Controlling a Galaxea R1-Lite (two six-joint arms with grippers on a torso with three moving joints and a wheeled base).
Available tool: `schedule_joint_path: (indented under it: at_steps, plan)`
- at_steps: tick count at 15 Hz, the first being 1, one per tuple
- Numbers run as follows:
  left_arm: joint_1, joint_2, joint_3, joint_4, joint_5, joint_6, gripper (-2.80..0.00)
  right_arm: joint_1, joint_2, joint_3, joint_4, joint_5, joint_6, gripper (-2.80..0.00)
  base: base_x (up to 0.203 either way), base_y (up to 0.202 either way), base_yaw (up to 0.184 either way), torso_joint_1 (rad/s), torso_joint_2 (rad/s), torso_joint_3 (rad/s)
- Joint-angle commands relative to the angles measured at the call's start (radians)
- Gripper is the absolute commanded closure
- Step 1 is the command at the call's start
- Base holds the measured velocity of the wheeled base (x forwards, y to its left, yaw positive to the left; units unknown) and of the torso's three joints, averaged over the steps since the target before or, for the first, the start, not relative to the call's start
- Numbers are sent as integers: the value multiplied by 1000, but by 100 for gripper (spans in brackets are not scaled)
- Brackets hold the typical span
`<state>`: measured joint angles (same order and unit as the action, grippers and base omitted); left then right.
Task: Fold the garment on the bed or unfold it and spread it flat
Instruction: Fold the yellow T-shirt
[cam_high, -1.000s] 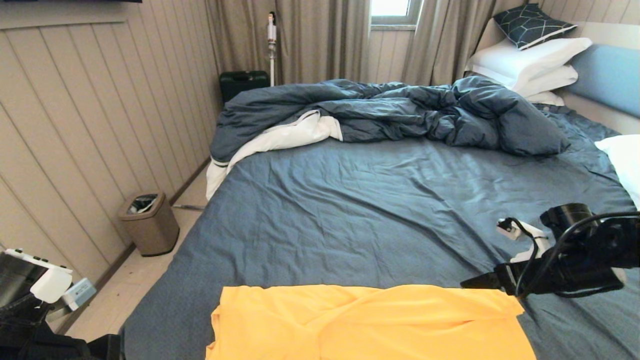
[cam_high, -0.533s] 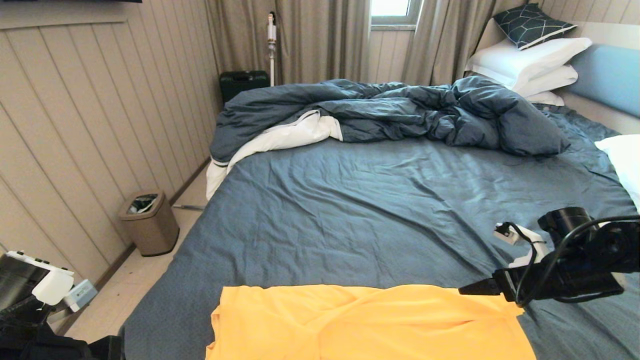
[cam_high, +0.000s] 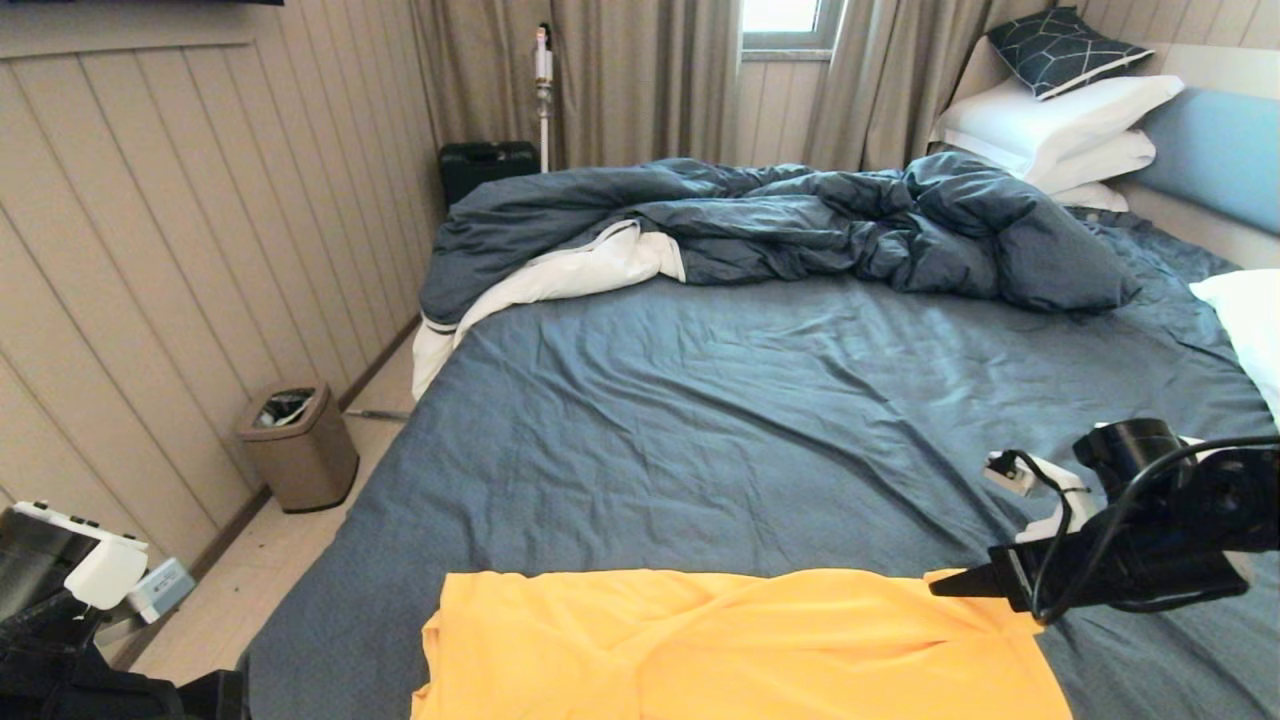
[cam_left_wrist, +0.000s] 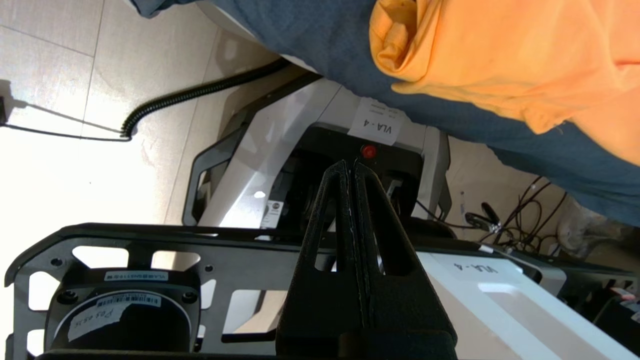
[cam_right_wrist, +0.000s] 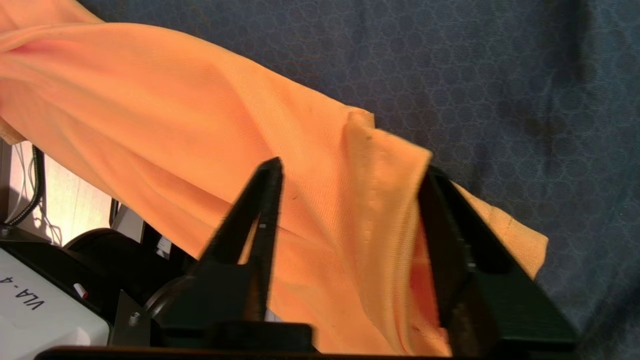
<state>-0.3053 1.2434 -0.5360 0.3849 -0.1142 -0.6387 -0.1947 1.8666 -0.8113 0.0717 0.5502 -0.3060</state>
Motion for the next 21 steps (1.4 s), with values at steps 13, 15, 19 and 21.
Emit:
schedule_joint_path:
  at_steps: [13,15,19,21]
  plan:
    - [0,-25,-1,5,-1,-7,0,-77,-279,221,-1,2,-54,0,0,0,0,0,0,0]
    - [0,-35,1,5,-2,-7,0,-85,-324,308,-6,2,-66,0,0,0,0,0,0,0]
    - [0,-30,10,2,-4,-6,0,-144,-342,423,-137,1,-78,0,0,0,0,0,0,0]
    - [0,-27,14,3,-22,-6,0,-193,-314,428,-149,1,-84,0,0,0,0,0,0,0]
